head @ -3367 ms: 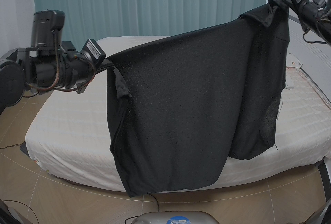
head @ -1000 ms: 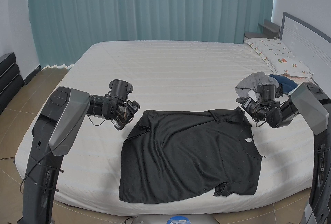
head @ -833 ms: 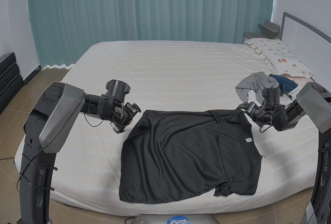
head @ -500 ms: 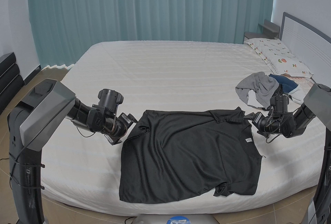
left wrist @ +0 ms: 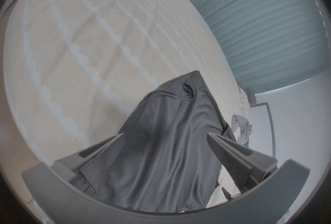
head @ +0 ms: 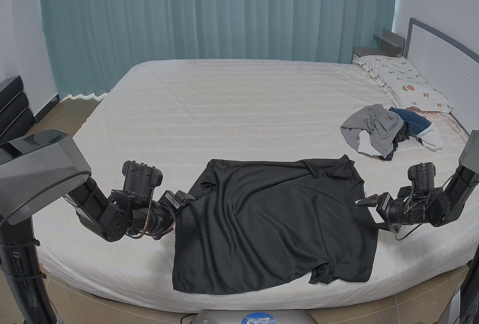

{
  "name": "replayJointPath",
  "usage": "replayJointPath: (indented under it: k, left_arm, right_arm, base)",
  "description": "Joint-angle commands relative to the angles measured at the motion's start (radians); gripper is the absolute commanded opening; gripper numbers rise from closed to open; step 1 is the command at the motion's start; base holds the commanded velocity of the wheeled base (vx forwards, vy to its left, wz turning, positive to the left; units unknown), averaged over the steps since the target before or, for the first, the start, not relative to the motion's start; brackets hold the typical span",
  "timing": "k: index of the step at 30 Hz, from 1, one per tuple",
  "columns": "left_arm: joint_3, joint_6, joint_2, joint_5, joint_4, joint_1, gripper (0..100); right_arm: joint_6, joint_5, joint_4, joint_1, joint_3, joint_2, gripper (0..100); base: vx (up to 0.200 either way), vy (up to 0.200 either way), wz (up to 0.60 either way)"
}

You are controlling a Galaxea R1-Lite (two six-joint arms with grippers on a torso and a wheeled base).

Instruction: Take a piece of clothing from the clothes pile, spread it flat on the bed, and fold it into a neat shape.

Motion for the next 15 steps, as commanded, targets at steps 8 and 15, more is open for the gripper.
replayJointPath:
  k: [8, 15]
  left_arm:
    - [0.118, -0.013, -0.026, -0.003, -0.061, -0.022, 100]
    - [0.155, 0.007, -0.016, 0.017, -0.062, -0.059, 100]
  right_arm:
    - [-0.001, 0.012, -0.065, 0.009, 0.112, -0.055, 100]
    - [-0.004, 0.013, -0.084, 0.018, 0.149, -0.015, 100]
  base:
    - [-0.175, 0.000, 0.00]
    - [-0.029, 0.000, 0.00]
